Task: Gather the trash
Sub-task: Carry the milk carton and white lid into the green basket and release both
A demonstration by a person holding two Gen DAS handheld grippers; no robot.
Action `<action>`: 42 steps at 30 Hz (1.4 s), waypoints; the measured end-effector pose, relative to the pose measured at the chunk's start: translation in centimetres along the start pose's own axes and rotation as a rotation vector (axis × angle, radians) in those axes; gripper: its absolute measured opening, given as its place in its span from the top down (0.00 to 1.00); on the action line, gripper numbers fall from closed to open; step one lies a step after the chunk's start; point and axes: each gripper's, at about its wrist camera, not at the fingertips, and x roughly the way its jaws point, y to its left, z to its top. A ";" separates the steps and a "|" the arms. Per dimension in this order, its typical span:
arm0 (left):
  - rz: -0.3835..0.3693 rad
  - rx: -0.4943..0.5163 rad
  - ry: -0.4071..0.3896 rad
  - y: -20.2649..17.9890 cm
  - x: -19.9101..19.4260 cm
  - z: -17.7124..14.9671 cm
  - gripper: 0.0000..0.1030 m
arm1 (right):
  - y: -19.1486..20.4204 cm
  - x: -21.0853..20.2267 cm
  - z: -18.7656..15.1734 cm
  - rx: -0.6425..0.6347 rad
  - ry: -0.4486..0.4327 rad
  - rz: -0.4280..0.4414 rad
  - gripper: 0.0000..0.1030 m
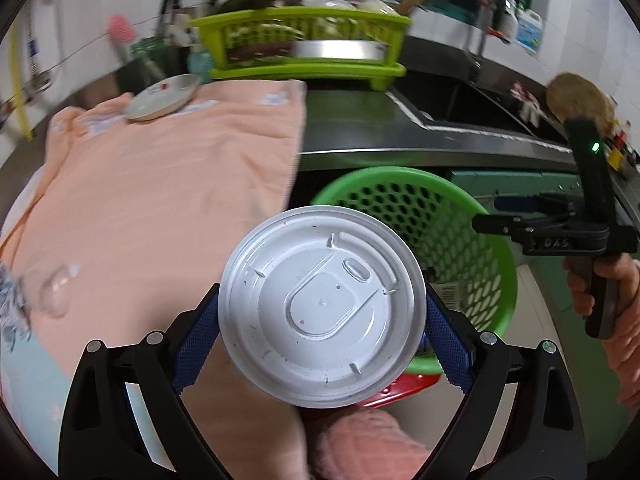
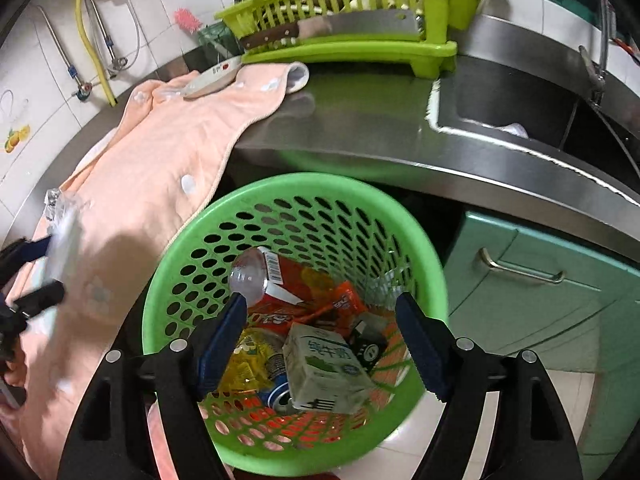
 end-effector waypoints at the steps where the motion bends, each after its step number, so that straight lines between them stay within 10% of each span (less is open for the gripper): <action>1: -0.012 0.007 0.007 -0.8 0.6 0.1 0.11 | -0.3 -0.4 -0.1 0.001 -0.006 0.000 0.27; 18: -0.097 -0.038 0.137 -4.5 7.1 0.2 0.08 | -2.8 -3.1 -0.7 0.022 -0.046 -0.014 0.25; 42: -0.005 -0.129 0.036 2.3 -0.1 -2.0 0.05 | 5.2 -2.6 1.4 -0.110 -0.057 0.079 0.24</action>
